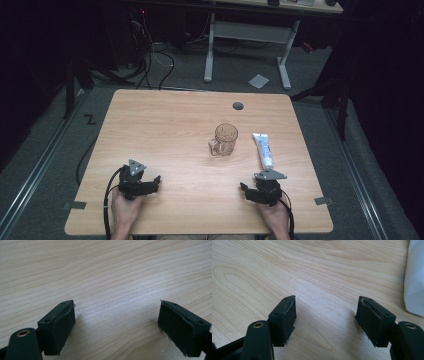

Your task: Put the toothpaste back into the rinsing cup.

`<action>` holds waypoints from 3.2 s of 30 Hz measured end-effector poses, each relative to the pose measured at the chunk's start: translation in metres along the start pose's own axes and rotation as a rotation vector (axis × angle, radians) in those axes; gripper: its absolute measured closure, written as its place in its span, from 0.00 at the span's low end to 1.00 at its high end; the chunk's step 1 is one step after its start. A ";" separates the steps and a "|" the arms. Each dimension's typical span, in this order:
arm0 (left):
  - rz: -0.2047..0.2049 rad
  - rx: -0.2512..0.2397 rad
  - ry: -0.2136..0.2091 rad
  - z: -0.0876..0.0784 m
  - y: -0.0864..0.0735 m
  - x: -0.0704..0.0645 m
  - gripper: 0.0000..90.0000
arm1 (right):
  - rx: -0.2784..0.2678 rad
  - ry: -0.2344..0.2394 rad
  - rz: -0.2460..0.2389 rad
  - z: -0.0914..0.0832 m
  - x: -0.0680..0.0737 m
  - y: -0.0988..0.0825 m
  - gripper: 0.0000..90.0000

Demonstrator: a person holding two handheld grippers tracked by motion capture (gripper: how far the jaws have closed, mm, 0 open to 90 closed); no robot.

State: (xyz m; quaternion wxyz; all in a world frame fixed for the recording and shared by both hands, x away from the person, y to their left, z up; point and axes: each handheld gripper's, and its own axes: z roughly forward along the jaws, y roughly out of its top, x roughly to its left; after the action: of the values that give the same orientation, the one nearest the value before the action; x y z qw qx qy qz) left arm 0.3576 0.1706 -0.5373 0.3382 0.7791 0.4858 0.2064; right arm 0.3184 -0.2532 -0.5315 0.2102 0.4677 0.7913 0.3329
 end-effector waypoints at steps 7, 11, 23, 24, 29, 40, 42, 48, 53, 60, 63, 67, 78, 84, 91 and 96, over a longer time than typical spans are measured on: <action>-0.001 -0.001 -0.001 0.000 0.000 -0.001 0.17 | 0.000 0.000 0.000 0.000 0.000 0.000 0.36; -0.002 -0.002 -0.004 0.000 0.000 -0.001 0.17 | 0.001 0.001 0.001 0.000 0.000 0.000 0.35; -0.002 -0.001 -0.008 -0.001 -0.001 0.000 0.17 | 0.002 0.007 -0.007 0.000 0.000 0.000 0.34; -0.002 -0.001 -0.008 -0.001 -0.001 0.000 0.17 | 0.002 0.007 -0.007 0.000 0.000 0.000 0.34; -0.001 -0.001 -0.009 -0.001 -0.001 0.000 0.17 | 0.002 0.009 -0.007 0.000 0.000 0.000 0.34; -0.001 -0.001 -0.010 -0.001 -0.001 0.000 0.17 | -0.016 -0.002 0.033 -0.004 0.002 -0.003 0.42; -0.001 -0.001 -0.010 -0.001 -0.001 -0.001 0.17 | -0.018 -0.004 0.041 -0.005 0.001 -0.004 0.43; -0.001 -0.001 -0.010 -0.001 -0.001 0.000 0.17 | -0.027 -0.010 0.066 -0.012 -0.004 -0.008 0.45; -0.001 -0.001 -0.010 -0.001 -0.001 0.000 0.17 | -0.047 -0.052 0.051 -0.020 -0.006 -0.010 0.49; -0.002 -0.001 -0.010 -0.001 -0.001 0.000 0.17 | -0.064 -0.072 0.054 -0.026 -0.010 -0.012 0.49; -0.003 0.000 -0.008 0.000 0.000 -0.001 0.16 | -0.064 -0.074 0.055 -0.029 -0.011 -0.013 0.49; -0.005 0.000 -0.008 0.000 0.000 -0.001 0.16 | -0.057 -0.074 0.059 -0.031 -0.012 -0.013 0.49; -0.006 0.000 -0.007 0.000 0.000 -0.001 0.16 | -0.064 -0.101 0.069 -0.041 -0.017 -0.013 0.49; -0.006 0.000 -0.007 0.000 0.000 -0.001 0.16 | -0.070 -0.111 0.086 -0.045 -0.023 -0.014 0.48; -0.006 -0.001 -0.006 0.000 0.000 -0.001 0.16 | -0.082 -0.117 0.112 -0.049 -0.031 -0.012 0.48; -0.005 -0.001 -0.006 0.000 0.000 -0.001 0.16 | -0.076 -0.099 0.118 -0.049 -0.037 -0.006 0.48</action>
State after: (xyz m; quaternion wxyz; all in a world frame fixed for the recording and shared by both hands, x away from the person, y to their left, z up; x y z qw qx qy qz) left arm 0.3568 0.1698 -0.5373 0.3404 0.7785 0.4865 0.2033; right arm 0.3010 -0.3039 -0.5017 0.2467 0.5212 0.7377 0.3511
